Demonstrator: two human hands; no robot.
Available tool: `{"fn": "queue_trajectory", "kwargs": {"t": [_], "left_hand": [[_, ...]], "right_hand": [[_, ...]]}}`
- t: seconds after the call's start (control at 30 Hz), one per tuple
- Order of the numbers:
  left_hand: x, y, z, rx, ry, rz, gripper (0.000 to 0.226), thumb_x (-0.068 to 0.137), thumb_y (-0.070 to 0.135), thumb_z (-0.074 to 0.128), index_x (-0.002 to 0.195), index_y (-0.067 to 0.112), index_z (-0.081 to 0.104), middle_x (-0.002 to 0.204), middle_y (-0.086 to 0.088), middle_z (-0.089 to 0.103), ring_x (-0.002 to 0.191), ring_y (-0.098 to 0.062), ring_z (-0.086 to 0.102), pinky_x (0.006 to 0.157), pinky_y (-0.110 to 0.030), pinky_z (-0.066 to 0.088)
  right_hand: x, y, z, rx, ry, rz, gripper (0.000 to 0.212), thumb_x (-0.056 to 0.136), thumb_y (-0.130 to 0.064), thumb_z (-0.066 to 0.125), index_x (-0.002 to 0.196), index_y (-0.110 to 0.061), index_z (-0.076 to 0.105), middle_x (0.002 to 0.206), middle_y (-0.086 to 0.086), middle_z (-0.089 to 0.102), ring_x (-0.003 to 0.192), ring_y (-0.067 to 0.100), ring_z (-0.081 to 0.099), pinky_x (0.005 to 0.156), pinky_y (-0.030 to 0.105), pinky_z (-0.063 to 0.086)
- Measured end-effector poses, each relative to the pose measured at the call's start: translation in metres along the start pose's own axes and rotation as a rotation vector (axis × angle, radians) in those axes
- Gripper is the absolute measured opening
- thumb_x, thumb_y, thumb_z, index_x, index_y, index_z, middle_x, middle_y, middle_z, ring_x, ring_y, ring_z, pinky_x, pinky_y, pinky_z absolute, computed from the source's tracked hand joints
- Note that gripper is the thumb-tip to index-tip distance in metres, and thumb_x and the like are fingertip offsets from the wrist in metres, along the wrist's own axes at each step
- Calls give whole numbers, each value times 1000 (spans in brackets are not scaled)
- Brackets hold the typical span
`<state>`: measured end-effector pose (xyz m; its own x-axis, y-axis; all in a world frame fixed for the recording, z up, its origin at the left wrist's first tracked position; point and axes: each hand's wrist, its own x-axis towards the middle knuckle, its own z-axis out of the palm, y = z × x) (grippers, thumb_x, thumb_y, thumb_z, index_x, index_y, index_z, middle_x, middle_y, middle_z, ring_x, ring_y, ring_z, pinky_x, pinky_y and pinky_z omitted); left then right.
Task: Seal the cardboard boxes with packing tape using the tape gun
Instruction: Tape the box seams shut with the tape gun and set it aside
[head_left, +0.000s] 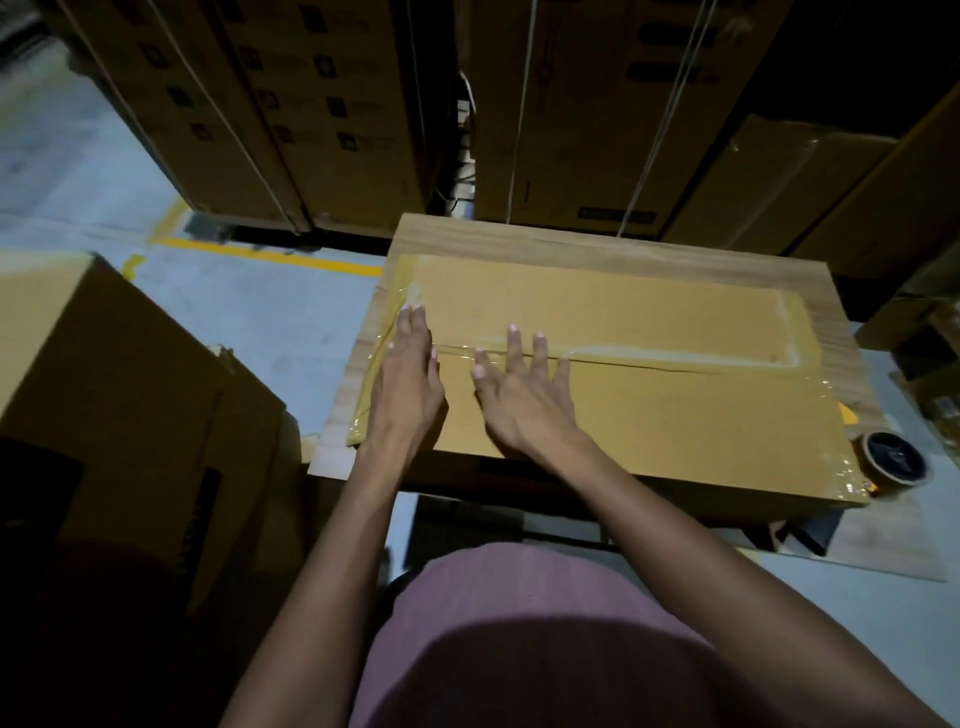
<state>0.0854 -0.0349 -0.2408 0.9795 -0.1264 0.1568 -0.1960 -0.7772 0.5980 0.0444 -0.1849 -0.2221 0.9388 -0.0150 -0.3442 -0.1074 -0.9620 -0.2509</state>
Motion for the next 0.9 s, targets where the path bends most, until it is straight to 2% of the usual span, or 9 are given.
{"fn": "queue_trajectory", "kwargs": {"t": [0.1, 0.17, 0.3, 0.47, 0.57, 0.63, 0.77, 0.83, 0.9], "left_hand": [[-11, -17, -18, -107, 98, 39, 62, 95, -5, 57, 154, 10, 42, 159, -11, 39, 144, -22, 39, 109, -4, 17], [-18, -28, -22, -166, 148, 29, 61, 92, -9, 61, 149, 8, 49, 154, -12, 47, 141, -18, 43, 108, 2, 17], [-31, -39, -24, -309, 289, -59, 54, 91, -7, 66, 142, 8, 57, 149, -9, 54, 135, -24, 54, 112, -36, 46], [-43, -43, -18, -379, 320, -268, 52, 95, 11, 69, 144, 6, 53, 156, -17, 43, 150, -29, 31, 124, -33, 21], [-44, -49, -23, -419, 199, -324, 34, 102, 24, 58, 133, 10, 66, 121, -18, 70, 116, -32, 63, 84, -23, 48], [-45, -53, -24, -452, 192, -307, 33, 105, 28, 53, 126, 10, 70, 99, -15, 75, 92, -34, 67, 60, -25, 39], [-48, -54, -26, -472, 190, -328, 34, 107, 29, 48, 121, 14, 74, 55, 1, 51, 53, -11, 47, 47, -23, 27], [-51, -55, -26, -532, 194, -330, 32, 106, 22, 48, 118, 8, 75, 63, 8, 67, 58, -16, 58, 46, -15, 25], [-51, -58, -26, -577, 175, -328, 31, 105, 15, 49, 108, -8, 70, 112, -11, 73, 82, -26, 63, 45, -18, 28]], "right_hand": [[-5, -4, 7, 8, 66, 89, 59, 108, -55, 4, 164, -40, 15, 172, 6, -17, 157, 38, -19, 123, 61, -10], [-5, -16, 11, 22, 50, 78, 60, 109, -54, 6, 165, -35, 12, 172, 5, -17, 156, 40, -20, 122, 61, -11], [8, -45, 14, -26, 14, -95, 58, 109, -53, 6, 164, -38, 15, 172, 2, -16, 155, 39, -23, 121, 62, -11], [45, -62, 9, -46, 48, -104, 57, 108, -55, 3, 163, -43, 16, 172, 3, -18, 154, 41, -24, 118, 67, -15], [69, -75, -1, -16, 70, -68, 59, 108, -55, 4, 164, -40, 14, 172, 4, -18, 154, 42, -25, 118, 68, -16], [83, -88, -4, 34, 76, -32, 61, 109, -54, 5, 166, -34, 12, 172, 6, -16, 154, 43, -25, 118, 68, -15], [79, -112, 6, 96, 52, -12, 66, 110, -49, 11, 166, -15, 4, 173, 6, -14, 155, 41, -23, 121, 67, -12], [65, -116, 16, 94, 53, -29, 66, 111, -46, 13, 166, -13, 1, 172, 4, -16, 155, 38, -24, 122, 66, -11], [62, -117, 21, 80, 42, -28, 65, 111, -45, 14, 166, -13, -1, 172, 3, -18, 155, 38, -25, 122, 65, -12]]}}
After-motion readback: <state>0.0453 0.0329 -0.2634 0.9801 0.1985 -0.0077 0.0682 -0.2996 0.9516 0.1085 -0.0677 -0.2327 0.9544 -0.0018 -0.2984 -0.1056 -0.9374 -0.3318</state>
